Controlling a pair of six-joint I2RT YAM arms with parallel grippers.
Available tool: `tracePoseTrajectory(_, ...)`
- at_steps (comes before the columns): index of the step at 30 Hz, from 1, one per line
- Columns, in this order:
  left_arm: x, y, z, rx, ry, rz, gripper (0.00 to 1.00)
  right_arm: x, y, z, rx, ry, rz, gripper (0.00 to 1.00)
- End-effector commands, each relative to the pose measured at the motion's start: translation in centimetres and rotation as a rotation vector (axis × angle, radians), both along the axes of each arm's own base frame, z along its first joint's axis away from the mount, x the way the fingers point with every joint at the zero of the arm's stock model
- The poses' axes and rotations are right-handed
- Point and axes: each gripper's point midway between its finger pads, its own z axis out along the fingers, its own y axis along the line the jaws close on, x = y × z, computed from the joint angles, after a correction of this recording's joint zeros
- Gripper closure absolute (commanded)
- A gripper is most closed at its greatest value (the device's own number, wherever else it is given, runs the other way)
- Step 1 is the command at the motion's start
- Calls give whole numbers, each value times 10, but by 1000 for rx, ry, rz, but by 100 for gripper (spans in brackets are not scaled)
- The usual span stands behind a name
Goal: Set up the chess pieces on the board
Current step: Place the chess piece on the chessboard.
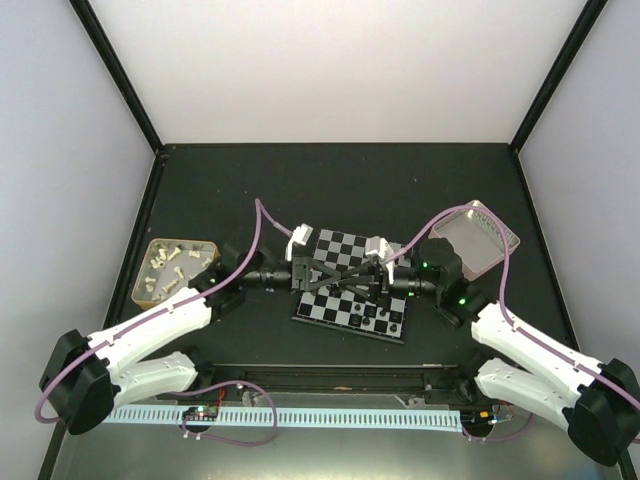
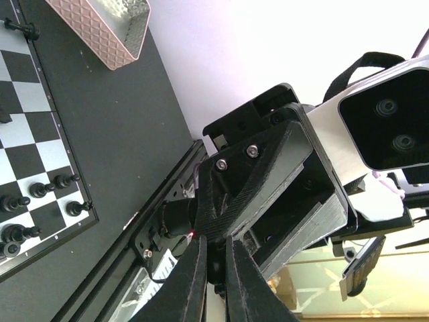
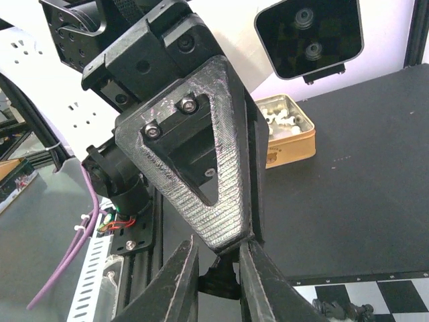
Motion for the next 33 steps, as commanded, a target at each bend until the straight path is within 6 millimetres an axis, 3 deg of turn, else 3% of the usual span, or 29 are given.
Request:
tracePoseTrajectory(1, -8, -3, 13, -44, -42, -52, 98, 5, 4, 8, -1, -29, -24, 79)
tracePoseTrajectory(4, -6, -2, 8, -19, -53, -33, 98, 14, 2, 8, -8, -2, -80, 68)
tracePoseTrajectory(6, -3, 0, 2, 16, -66, -11, 99, 24, -2, 7, -15, 24, -151, 49)
tracePoseTrajectory(8, 6, 6, -14, 101, -72, 46, 98, 34, -9, 4, -16, 52, -235, 36)
tracePoseTrajectory(11, 20, 20, -34, 246, -119, 134, 98, 50, -30, 2, 27, 100, -418, 29)
tracePoseTrajectory(14, 32, 28, -49, 358, -148, 203, 98, 63, -59, -6, 104, 185, -617, 27)
tracePoseTrajectory(20, 40, 7, -85, 617, -194, 243, 98, 79, -113, -42, 67, 342, -950, 27)
tracePoseTrajectory(26, 47, -4, -122, 844, -219, 316, 99, 80, -152, -72, 19, 465, -1183, 26)
tracePoseTrajectory(29, 40, -14, -137, 909, -200, 313, 98, 75, -162, -79, 4, 525, -1240, 26)
tracePoseTrajectory(33, 38, -20, -160, 967, -174, 333, 98, 69, -157, -81, -26, 548, -1196, 26)
